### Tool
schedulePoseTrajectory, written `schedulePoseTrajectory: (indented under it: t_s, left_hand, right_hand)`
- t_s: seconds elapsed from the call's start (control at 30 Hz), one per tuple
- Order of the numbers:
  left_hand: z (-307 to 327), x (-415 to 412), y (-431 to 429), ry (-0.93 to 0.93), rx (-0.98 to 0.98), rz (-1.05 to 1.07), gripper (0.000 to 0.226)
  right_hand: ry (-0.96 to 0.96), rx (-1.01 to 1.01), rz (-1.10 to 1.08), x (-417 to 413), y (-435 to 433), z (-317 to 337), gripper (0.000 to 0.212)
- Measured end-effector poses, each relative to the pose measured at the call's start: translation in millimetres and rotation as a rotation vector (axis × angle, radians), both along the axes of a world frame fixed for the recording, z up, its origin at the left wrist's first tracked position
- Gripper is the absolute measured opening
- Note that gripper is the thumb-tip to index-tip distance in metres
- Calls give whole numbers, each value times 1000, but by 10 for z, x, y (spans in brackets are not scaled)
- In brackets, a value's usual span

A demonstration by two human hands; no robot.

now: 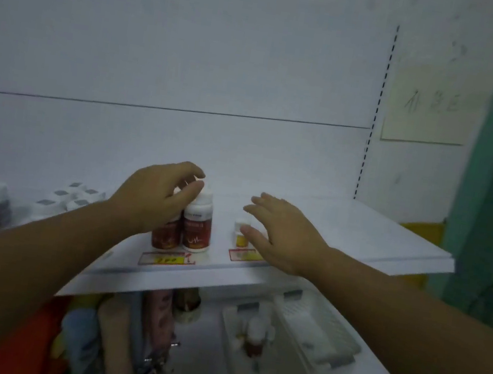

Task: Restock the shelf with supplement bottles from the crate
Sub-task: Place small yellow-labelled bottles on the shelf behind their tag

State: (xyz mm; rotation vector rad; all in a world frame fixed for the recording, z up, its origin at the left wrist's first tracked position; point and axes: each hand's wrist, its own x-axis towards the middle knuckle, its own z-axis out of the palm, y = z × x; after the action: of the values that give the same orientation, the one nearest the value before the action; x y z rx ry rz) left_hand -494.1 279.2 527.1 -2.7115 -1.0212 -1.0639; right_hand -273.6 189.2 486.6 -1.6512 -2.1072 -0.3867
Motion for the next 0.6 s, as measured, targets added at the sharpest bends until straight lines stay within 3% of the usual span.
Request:
schedulePoseTrajectory:
  t_s: [0.1,0.2,0.27,0.43,0.6]
  left_hand:
    - [-455,159,-510,64,5,-84,41]
    - [-1110,440,-760,279,-129,-91,32]
    - [-1514,530,-794,318,-247,-61,25]
    - [-2434,728,-592,301,-523,63,14]
    - [-3157,1139,47,140,-798,38,26]
  right_hand:
    - [-39,49,247,93,-434,-393,33]
    - [-185,-195,297,345,-698,-963,33]
    - [-187,-340,244,531,-721,-1330,32]
    - [201,-566,17,958,-524,-2230,34]
    - [316,-649,-134,1101,-34,-3018,49]
